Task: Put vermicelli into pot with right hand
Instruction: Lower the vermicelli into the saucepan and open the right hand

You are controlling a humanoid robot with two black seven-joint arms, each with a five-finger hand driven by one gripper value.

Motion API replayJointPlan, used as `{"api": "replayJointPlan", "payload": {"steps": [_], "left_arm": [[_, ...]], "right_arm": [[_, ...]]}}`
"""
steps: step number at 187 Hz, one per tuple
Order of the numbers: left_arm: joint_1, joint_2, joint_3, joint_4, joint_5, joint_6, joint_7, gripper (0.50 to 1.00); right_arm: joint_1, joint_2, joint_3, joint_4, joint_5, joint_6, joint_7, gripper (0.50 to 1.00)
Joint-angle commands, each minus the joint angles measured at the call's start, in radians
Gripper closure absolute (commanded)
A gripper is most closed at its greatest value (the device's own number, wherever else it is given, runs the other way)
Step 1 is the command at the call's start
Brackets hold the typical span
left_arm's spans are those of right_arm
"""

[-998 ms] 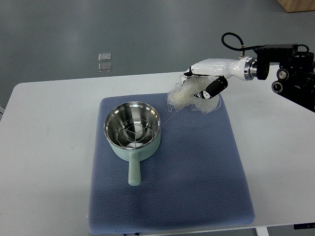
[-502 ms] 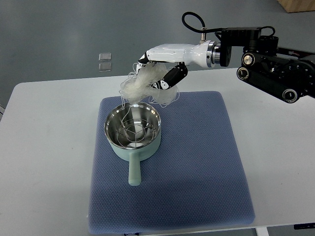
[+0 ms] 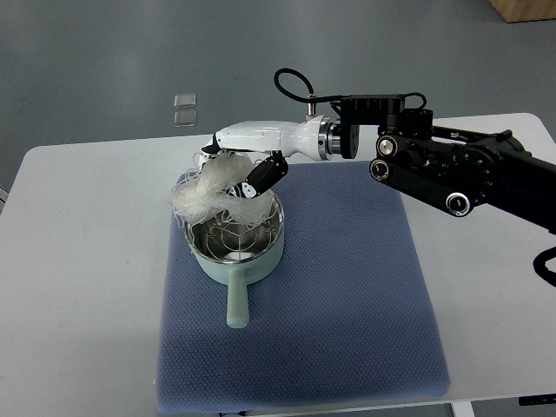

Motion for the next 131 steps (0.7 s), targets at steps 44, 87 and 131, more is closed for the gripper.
{"api": "replayJointPlan", "payload": {"steps": [44,87,131], "left_arm": [[0.000,0.000,0.000,-0.001,0.000,0.000,0.000,0.500],[0.001,0.000,0.000,0.001,0.000,0.000,0.000,0.500],[0.001,0.000,0.000,-0.001,0.000,0.000,0.000,0.500]], "right_arm": [[-0.044,0.020,-0.008,-0.030,-0.001,-0.035,-0.002,0.834],[-0.059,0.020,-0.007,-0.030,0.003,-0.033,-0.002,0.711],[-0.058,0.010,0.007,-0.022,0.014,-0.024,-0.001,0.601]]}}
